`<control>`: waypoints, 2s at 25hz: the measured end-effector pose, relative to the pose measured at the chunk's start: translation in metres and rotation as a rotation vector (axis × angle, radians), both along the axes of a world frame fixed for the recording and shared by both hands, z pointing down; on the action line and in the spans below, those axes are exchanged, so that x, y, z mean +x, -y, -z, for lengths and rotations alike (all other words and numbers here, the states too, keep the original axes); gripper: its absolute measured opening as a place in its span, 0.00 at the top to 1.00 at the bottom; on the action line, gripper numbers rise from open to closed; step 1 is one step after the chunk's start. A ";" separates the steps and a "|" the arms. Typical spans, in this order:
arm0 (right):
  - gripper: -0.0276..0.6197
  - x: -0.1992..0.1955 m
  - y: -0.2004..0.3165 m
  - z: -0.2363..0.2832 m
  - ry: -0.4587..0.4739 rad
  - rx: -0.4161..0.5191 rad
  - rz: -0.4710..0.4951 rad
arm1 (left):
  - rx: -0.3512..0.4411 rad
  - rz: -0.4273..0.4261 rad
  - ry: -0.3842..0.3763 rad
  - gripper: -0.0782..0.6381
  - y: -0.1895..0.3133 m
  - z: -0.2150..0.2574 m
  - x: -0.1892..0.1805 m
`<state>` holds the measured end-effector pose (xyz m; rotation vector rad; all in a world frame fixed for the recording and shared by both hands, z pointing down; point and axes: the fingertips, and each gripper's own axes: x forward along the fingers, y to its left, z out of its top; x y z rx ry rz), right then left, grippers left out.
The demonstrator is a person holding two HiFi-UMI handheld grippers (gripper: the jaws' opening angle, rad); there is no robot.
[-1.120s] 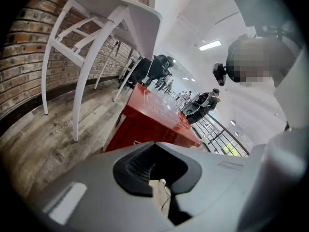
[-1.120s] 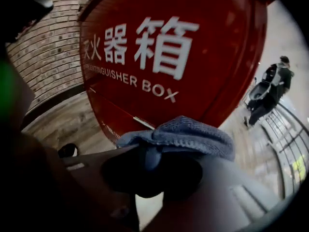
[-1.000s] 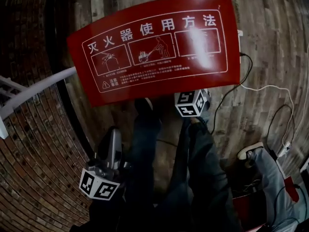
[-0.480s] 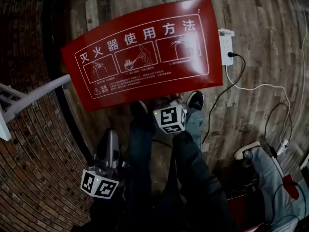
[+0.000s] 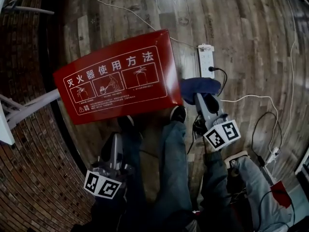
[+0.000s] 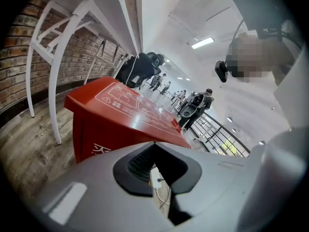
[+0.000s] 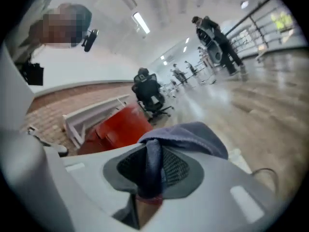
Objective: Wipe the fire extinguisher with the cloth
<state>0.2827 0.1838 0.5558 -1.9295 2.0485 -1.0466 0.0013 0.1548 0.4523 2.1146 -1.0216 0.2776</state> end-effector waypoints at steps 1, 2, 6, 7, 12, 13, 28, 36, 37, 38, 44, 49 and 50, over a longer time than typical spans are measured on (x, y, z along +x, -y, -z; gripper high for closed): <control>0.81 -0.005 0.016 0.007 0.031 0.044 0.067 | 0.002 0.004 -0.003 0.90 0.000 0.001 0.007; 0.81 -0.011 0.033 0.012 0.044 0.075 0.136 | 0.004 0.009 -0.007 0.90 0.001 0.002 0.013; 0.81 -0.024 0.095 -0.007 0.103 0.089 0.260 | 0.015 0.032 -0.008 0.90 0.005 0.003 0.026; 0.81 -0.023 0.108 -0.018 0.131 0.071 0.258 | 0.016 0.042 -0.003 0.90 0.005 0.003 0.027; 0.81 -0.009 0.146 -0.073 0.322 0.009 0.215 | 0.019 0.078 0.014 0.90 0.010 -0.002 0.023; 0.81 -0.008 0.148 -0.084 0.334 -0.010 0.211 | 0.021 0.084 0.017 0.90 0.011 -0.002 0.022; 0.82 -0.022 0.116 -0.202 0.578 -0.391 0.090 | 0.052 0.114 0.052 0.90 0.015 0.012 0.030; 0.82 -0.036 0.091 -0.040 0.555 -0.100 0.388 | 0.045 0.074 -0.057 0.90 0.023 0.026 0.050; 0.82 -0.035 0.082 -0.026 0.559 -0.076 0.393 | 0.049 0.062 -0.068 0.90 0.026 0.026 0.051; 0.82 -0.033 0.075 -0.013 0.558 -0.044 0.384 | 0.053 0.050 -0.076 0.90 0.030 0.025 0.050; 0.82 -0.013 0.067 0.095 0.146 0.113 0.221 | 0.062 0.056 -0.080 0.90 0.061 0.036 0.004; 0.82 -0.061 0.110 0.155 -0.499 -0.003 0.401 | 0.086 0.055 -0.084 0.90 0.086 0.053 -0.039; 0.82 -0.076 0.122 0.149 -0.577 -0.045 0.473 | 0.086 0.059 -0.089 0.90 0.090 0.054 -0.045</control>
